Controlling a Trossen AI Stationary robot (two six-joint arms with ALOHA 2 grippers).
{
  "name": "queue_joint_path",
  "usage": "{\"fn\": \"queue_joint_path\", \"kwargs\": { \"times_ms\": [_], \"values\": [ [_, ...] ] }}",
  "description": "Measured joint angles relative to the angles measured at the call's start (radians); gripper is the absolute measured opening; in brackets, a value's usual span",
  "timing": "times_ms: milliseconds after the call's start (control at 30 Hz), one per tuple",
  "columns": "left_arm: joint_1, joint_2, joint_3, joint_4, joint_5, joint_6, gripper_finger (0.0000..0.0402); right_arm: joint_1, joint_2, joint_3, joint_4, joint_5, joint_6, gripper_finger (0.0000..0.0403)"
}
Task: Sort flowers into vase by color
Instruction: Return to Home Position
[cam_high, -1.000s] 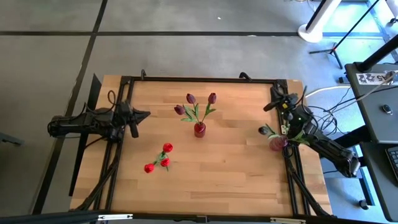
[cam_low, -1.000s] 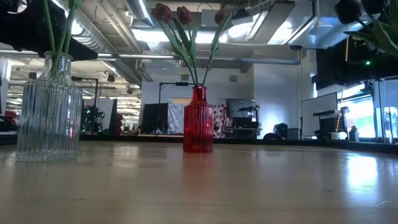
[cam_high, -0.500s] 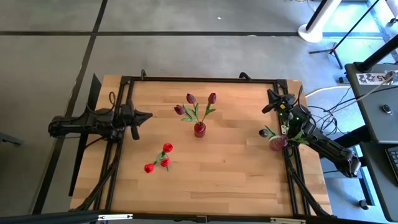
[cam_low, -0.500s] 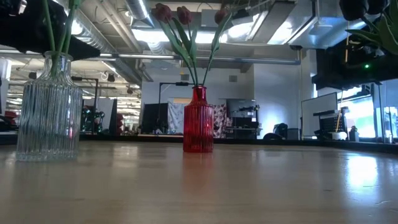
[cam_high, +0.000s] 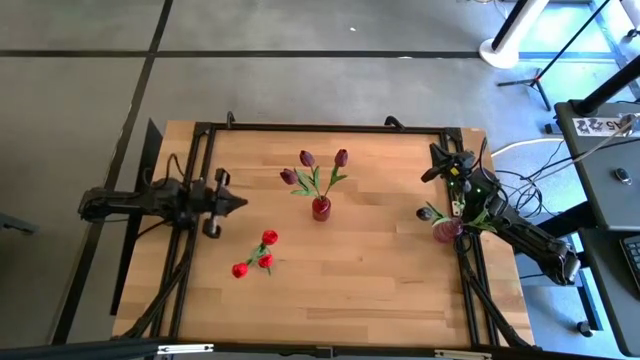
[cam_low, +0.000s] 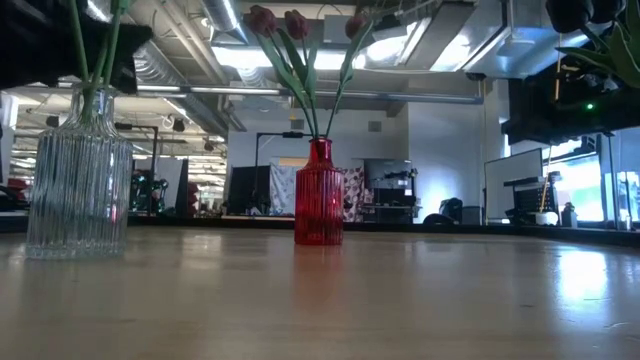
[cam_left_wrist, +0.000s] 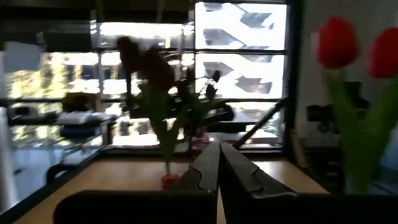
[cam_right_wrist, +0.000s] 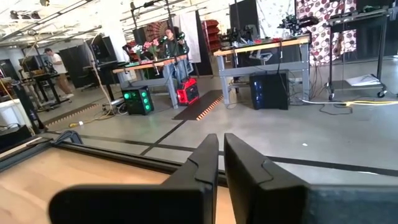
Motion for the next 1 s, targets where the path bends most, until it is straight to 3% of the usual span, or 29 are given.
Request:
{"fn": "queue_joint_path", "kwargs": {
  "times_ms": [133,233,467,1000],
  "values": [
    [0.000,-0.002,0.000,0.009,0.160,0.018,0.0000,0.000,0.000,0.000,0.000,0.001,0.000,0.0028],
    [0.000,-0.002,0.001,-0.016,0.215,0.018,0.0000,0.000,0.000,0.000,0.000,0.001,0.000,0.0028],
    [0.000,0.001,0.000,-0.167,0.177,0.014,0.0000,0.000,0.000,-0.001,0.000,0.001,0.000,0.0028],
    [0.000,0.001,0.000,-0.172,0.173,0.012,0.0000,0.000,0.000,-0.002,0.000,0.001,0.000,0.0028]
  ]
}}
